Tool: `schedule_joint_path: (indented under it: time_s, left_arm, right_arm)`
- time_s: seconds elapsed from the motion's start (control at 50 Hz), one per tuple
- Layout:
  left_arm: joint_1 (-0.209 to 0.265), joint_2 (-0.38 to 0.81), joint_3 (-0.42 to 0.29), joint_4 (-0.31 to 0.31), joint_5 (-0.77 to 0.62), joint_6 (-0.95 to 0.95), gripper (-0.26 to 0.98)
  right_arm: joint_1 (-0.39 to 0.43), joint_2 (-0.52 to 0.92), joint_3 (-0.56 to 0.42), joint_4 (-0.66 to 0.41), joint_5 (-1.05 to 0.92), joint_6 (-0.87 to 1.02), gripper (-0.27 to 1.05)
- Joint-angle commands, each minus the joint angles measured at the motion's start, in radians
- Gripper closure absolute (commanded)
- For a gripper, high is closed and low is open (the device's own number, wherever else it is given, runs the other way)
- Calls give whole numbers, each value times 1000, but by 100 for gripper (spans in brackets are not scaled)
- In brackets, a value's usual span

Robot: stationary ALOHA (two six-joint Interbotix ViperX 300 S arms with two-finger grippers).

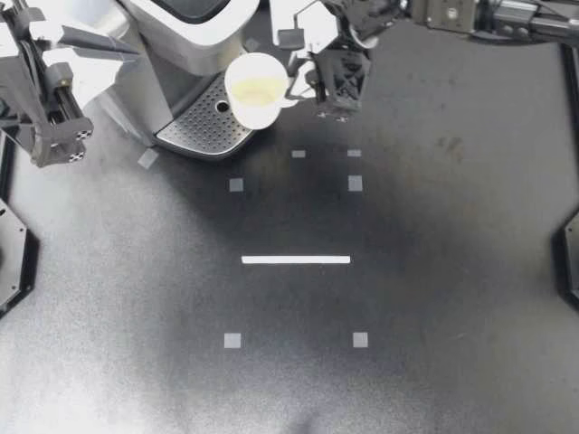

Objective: Place the coffee capsule inside the capsule container, then place the cup onto the center of the cup tray.

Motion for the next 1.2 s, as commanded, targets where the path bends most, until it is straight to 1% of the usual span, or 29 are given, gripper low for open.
schedule_joint_path:
  time_s: [0.0,0.46,0.72,0.96,1.1,1.18]
  left_arm:
    - [0,-9,-14,5,-8,-2,56]
    - [-2,-14,-5,6,-8,2,56]
    - [-2,-17,-2,5,-8,2,56]
    - [0,-18,-2,5,-8,2,56]
    - [0,-20,-2,5,-6,2,56]
    - [-2,-20,-2,5,-6,2,56]
  right_arm:
    - [3,-12,-41,5,5,0,61]
    - [5,32,-110,5,14,2,61]
    - [20,64,-155,6,31,2,61]
    - [21,74,-167,5,38,3,61]
    - [21,72,-167,6,46,3,59]
    - [21,72,-167,6,48,6,53]
